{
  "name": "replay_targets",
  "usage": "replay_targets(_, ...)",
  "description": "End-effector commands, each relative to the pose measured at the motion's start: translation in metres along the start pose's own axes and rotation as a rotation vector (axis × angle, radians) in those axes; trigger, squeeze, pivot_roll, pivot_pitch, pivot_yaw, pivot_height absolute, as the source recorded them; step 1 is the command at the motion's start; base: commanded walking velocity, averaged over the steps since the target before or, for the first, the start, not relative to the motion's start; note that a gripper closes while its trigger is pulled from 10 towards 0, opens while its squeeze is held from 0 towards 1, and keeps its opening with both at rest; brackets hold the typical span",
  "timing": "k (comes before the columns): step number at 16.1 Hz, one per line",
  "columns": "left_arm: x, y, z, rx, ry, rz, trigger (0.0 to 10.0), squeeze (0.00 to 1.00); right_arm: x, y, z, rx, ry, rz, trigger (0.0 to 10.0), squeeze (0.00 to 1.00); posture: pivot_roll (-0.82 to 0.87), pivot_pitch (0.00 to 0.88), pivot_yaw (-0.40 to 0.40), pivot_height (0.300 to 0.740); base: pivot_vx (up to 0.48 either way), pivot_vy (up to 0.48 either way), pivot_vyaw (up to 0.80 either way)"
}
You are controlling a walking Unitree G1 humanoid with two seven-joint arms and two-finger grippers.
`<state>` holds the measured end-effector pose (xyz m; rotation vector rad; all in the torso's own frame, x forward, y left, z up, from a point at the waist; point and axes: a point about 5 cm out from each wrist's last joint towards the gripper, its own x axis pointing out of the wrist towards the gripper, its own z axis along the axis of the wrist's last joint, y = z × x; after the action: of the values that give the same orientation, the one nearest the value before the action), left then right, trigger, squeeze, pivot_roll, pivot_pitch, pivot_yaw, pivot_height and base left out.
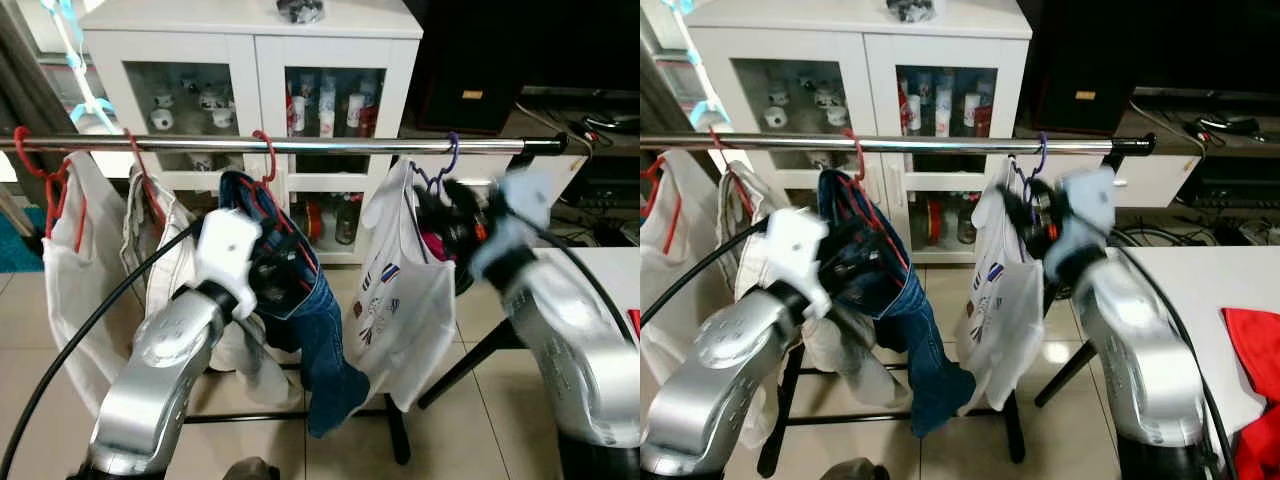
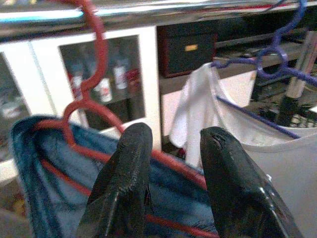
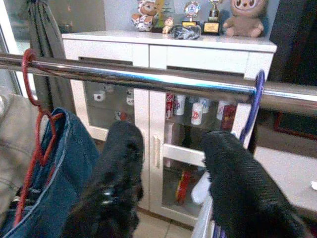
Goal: Hang hanger
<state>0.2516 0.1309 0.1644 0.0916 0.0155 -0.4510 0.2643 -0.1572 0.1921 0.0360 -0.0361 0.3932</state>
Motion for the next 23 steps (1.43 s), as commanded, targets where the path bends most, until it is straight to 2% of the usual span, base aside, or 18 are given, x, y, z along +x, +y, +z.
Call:
replay_targets(1,-0.006,-0.001,0.004,-0.008,-0.012,0.02,10.0,0.0,-0.007,0.004,0.001,0.03,-0.023,-0.006,10.0,1.0,0.09,0.0,-0.002,0.74,0.0,0.277,0.0)
replay_targets(3,-0.013,-0.001,0.003,-0.01,0.0,0.039,10.0,0.0,-0.017,0.009,-0.005,0.098,-0.033,-0.024,10.0,1.0,0.1,0.0,-0.004,0.74,0.0,0.343,0.0)
replay_targets(7,-0.02,-0.001,0.003,-0.003,0.013,0.068,10.0,0.0,-0.029,0.02,-0.014,0.154,-0.038,-0.032,10.0,1.0,0.11,0.0,-0.004,0.74,0.0,0.36,0.0)
replay_targets(13,-0.015,0.001,0.007,-0.002,0.006,0.08,10.0,0.0,-0.028,0.029,-0.011,0.258,-0.075,-0.072,10.0,1.0,0.11,0.0,-0.001,0.74,0.0,0.351,0.0)
replay_targets(14,-0.016,0.0,0.007,-0.002,0.006,0.079,10.0,0.0,-0.028,0.03,-0.011,0.26,-0.071,-0.063,10.0,1.0,0.11,0.0,-0.007,0.74,0.0,0.341,0.0)
replay_targets(16,-0.016,-0.002,0.006,-0.008,0.007,0.081,10.0,0.0,-0.029,0.03,-0.011,0.201,-0.049,-0.049,10.0,1.0,0.1,0.0,-0.022,0.74,0.0,0.322,0.0)
replay_targets(18,-0.016,-0.002,0.006,-0.009,0.006,0.087,10.0,0.0,-0.028,0.029,-0.011,0.194,-0.042,-0.041,10.0,1.0,0.11,0.0,-0.029,0.74,0.0,0.319,0.0)
replay_targets(21,-0.015,-0.002,0.007,-0.012,0.001,0.104,10.0,0.0,-0.021,0.028,-0.008,0.163,-0.036,-0.016,10.0,1.0,0.11,0.0,-0.042,0.74,0.0,0.31,0.0)
replay_targets(23,-0.015,-0.001,0.007,-0.012,0.001,0.12,10.0,0.0,-0.016,0.028,-0.012,0.11,0.017,0.002,10.0,1.0,0.12,0.0,-0.052,0.74,0.0,0.246,0.24)
